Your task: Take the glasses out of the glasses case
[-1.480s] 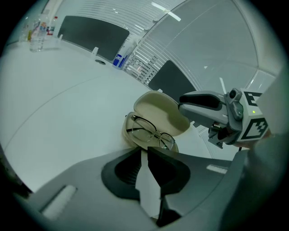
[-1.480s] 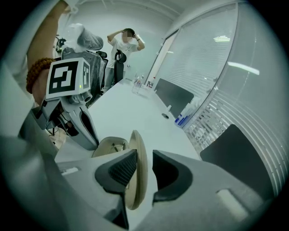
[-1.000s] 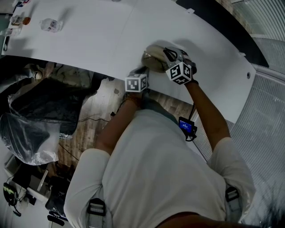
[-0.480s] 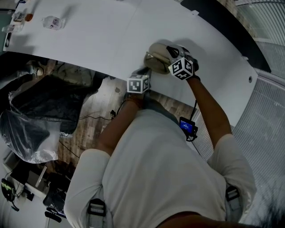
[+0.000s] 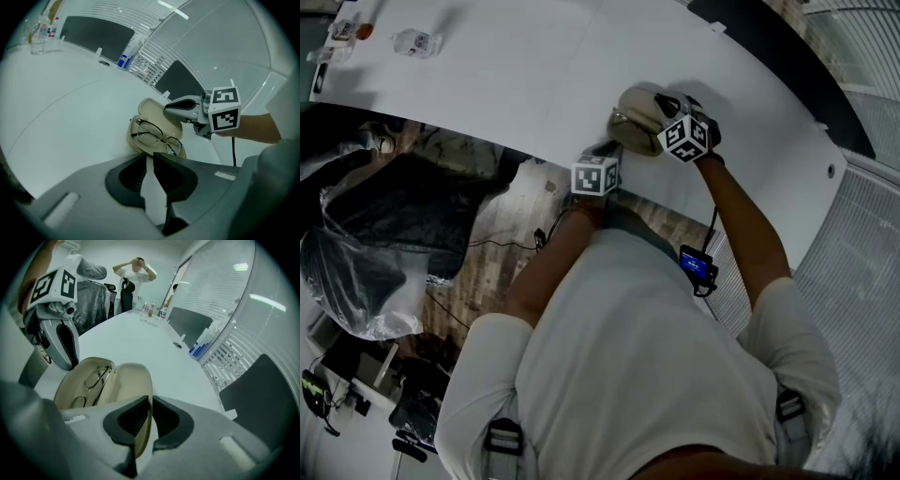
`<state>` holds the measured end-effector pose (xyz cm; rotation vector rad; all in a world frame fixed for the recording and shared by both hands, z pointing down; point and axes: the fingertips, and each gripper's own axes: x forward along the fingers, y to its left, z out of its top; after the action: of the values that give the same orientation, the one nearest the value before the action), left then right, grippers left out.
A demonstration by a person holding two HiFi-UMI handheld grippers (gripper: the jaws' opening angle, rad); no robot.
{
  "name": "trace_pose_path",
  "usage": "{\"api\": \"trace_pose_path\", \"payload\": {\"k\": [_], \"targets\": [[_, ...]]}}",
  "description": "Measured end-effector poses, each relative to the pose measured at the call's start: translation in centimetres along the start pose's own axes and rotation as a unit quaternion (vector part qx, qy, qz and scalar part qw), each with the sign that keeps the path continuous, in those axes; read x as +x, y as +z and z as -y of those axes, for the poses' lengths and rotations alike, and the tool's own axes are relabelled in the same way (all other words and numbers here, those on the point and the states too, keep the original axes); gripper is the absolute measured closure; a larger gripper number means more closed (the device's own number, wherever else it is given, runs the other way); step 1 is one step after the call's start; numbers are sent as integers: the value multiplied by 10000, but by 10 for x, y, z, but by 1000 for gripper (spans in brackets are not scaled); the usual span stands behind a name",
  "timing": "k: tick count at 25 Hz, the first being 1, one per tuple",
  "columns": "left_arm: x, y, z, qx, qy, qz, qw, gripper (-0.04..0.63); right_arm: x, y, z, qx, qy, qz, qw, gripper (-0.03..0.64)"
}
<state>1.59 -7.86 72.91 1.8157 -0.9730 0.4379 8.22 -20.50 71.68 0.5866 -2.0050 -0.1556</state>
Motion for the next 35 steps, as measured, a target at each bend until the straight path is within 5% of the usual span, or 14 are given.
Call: {"api": "trace_pose_path", "payload": {"k": [16, 28, 35], "targets": [[4, 1, -1, 99, -20, -54, 9999, 543, 6, -2, 0, -45, -142, -115, 9998, 571], [5, 5, -4, 149, 22, -30, 9999, 545, -48, 35, 2, 217, -443, 542, 9973, 568], [7, 6, -2, 165, 33, -25, 9999, 545, -66, 45, -21, 251, -258, 739, 9966, 568]]}}
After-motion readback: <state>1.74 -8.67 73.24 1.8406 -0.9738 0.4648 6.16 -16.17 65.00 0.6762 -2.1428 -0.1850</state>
